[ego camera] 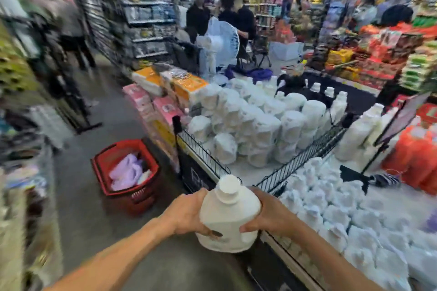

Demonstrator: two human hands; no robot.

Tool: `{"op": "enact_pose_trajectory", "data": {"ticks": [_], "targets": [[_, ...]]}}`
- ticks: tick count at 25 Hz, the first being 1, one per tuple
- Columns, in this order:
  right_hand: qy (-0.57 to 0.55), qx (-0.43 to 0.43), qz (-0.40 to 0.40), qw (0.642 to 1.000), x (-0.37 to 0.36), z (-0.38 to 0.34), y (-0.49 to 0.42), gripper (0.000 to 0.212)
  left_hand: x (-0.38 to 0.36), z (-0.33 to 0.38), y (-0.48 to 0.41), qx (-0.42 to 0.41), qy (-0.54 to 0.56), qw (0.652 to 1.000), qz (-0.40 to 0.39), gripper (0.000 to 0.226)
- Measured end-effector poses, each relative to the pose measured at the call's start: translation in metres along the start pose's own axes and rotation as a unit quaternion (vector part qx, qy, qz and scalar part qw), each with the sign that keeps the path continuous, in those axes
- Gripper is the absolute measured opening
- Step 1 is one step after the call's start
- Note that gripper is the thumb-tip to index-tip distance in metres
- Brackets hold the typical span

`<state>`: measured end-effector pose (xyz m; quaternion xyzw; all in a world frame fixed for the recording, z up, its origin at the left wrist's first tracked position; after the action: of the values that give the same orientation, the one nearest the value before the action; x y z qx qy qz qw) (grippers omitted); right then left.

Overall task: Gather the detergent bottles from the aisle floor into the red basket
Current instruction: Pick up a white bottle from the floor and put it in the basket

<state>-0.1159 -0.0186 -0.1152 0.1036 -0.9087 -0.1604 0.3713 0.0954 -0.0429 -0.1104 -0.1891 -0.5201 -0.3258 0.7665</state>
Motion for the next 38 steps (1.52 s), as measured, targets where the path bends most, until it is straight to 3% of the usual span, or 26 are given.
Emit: {"op": "enact_pose_trajectory", "data": {"ticks": [6, 17, 30, 38], "targets": [[0.016, 0.097, -0.097, 0.990, -0.036, -0.100, -0.129, 0.085, 0.036, -0.133, 0.016, 0.138, 0.034, 0.988, 0.053, 0.086], [0.076, 0.163, -0.249, 0.952, -0.122, -0.235, -0.316, 0.086, 0.067, -0.310, 0.042, 0.297, 0.069, 0.948, 0.087, 0.091], [0.134, 0.238, -0.270, 0.923, -0.300, -0.500, -0.459, 0.093, 0.185, -0.570, 0.179, 0.371, 0.083, 0.915, 0.133, 0.097], [0.140, 0.266, -0.271, 0.915, -0.388, -0.642, -0.594, 0.091, 0.256, -0.752, 0.210, 0.395, 0.084, 0.902, 0.153, 0.100]]}}
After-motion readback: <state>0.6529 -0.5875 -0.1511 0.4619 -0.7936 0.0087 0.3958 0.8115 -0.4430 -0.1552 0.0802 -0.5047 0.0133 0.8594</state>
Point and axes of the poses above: each hand's wrist, its own y-axis away from the middle knuckle, its own x-axis out of the back of the hand, z = x × y, the point moved 9 cm from there along -y, towards the middle knuckle, and after that the axes turned 15 degrees about -x, right-handed, at the moved point
